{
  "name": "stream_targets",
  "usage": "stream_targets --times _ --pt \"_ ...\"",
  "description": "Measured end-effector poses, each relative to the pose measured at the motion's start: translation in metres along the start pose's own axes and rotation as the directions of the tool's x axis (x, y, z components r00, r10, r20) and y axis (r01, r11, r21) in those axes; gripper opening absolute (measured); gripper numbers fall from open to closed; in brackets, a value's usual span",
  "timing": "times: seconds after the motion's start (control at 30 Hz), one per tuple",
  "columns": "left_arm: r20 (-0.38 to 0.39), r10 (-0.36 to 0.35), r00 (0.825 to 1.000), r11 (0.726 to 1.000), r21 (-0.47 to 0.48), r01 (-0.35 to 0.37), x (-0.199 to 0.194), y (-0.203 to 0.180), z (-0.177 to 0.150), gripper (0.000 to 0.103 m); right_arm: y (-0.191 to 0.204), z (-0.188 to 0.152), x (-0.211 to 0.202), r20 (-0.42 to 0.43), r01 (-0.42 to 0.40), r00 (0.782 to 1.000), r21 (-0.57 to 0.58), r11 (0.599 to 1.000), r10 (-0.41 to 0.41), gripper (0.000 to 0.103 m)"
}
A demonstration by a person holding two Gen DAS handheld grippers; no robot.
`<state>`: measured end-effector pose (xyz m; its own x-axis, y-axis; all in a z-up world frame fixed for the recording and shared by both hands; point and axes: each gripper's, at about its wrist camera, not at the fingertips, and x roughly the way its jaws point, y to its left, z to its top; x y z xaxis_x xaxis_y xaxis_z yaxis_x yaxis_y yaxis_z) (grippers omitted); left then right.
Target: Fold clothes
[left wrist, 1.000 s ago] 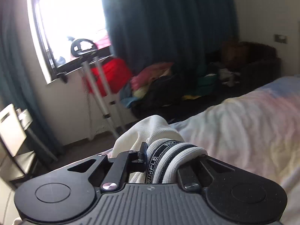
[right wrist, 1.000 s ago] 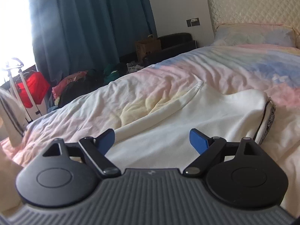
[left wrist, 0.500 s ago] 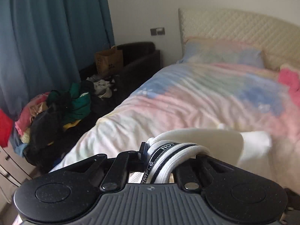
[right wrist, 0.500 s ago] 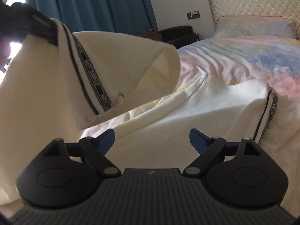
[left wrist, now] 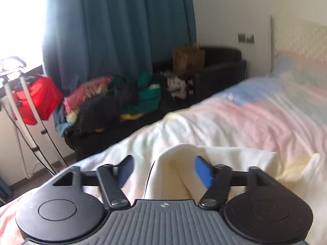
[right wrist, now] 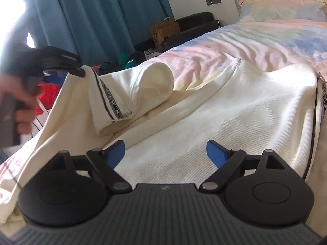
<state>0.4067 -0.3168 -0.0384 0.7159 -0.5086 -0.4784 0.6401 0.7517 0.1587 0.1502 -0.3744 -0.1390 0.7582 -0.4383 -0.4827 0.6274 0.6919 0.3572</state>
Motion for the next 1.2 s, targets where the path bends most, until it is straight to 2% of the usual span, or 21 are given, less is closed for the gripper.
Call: stream_targets --times 0.07,0.13,0.2,0.23,0.3,0.37,0.43,0.5,0.7,0.83,0.93,1.07,1.2 --pt "0.049 0.022 0.999 0.999 -0.050 -0.019 -0.055 0.015 -0.012 0.079 0.000 0.001 -0.003 0.006 -0.005 1.000 -0.003 1.000 0.005 0.088" --pt "0.072 0.071 0.995 0.988 -0.139 -0.061 -0.117 0.032 -0.033 0.082 0.001 0.003 -0.008 0.020 -0.012 1.000 -0.011 1.000 0.012 0.088" --pt "0.039 0.143 0.989 0.966 -0.224 -0.131 -0.180 0.045 -0.058 0.084 0.002 0.004 -0.015 0.035 -0.020 0.999 -0.030 0.999 0.021 0.088" --pt "0.013 0.167 0.986 0.958 -0.237 -0.160 -0.211 0.051 -0.072 0.084 0.003 0.005 -0.019 0.042 -0.024 0.999 -0.041 0.999 0.026 0.088" --pt "-0.010 0.237 0.971 0.942 -0.241 -0.233 -0.265 0.056 -0.097 0.086 0.005 0.006 -0.027 0.056 -0.033 0.998 -0.064 0.997 0.037 0.088" --pt "-0.040 0.317 0.948 0.917 -0.241 -0.317 -0.315 0.057 -0.120 0.088 0.007 0.008 -0.034 0.067 -0.041 0.997 -0.087 0.995 0.047 0.088" --pt "-0.042 0.374 0.926 0.888 -0.271 -0.371 -0.354 0.056 -0.139 0.091 0.010 0.010 -0.041 0.067 -0.052 0.996 -0.111 0.993 0.059 0.088" --pt "-0.015 0.379 0.925 0.873 -0.327 -0.363 -0.382 0.055 -0.157 0.094 0.013 0.012 -0.049 0.064 -0.058 0.996 -0.134 0.989 0.067 0.088" --pt "0.006 0.395 0.919 0.818 -0.458 -0.349 -0.418 0.052 -0.206 0.096 0.016 0.011 -0.074 0.017 -0.098 0.994 -0.194 0.976 0.103 0.088" --pt "0.001 0.413 0.911 0.796 -0.485 -0.361 -0.431 0.047 -0.229 0.096 0.024 0.006 -0.086 -0.015 -0.153 0.988 -0.228 0.962 0.153 0.088" --pt "0.007 0.443 0.896 0.789 -0.477 -0.387 -0.427 0.046 -0.235 0.096 0.032 0.008 -0.083 -0.047 -0.199 0.980 -0.226 0.954 0.193 0.088" --pt "-0.021 0.497 0.867 0.762 -0.467 -0.448 -0.415 0.044 -0.238 0.097 0.052 0.022 -0.044 -0.128 -0.220 0.973 -0.255 0.941 0.193 0.088" --pt "-0.036 0.504 0.863 0.781 -0.407 -0.473 -0.396 0.039 -0.244 0.098 0.067 0.040 0.018 -0.168 -0.228 0.968 -0.265 0.937 0.188 0.088"
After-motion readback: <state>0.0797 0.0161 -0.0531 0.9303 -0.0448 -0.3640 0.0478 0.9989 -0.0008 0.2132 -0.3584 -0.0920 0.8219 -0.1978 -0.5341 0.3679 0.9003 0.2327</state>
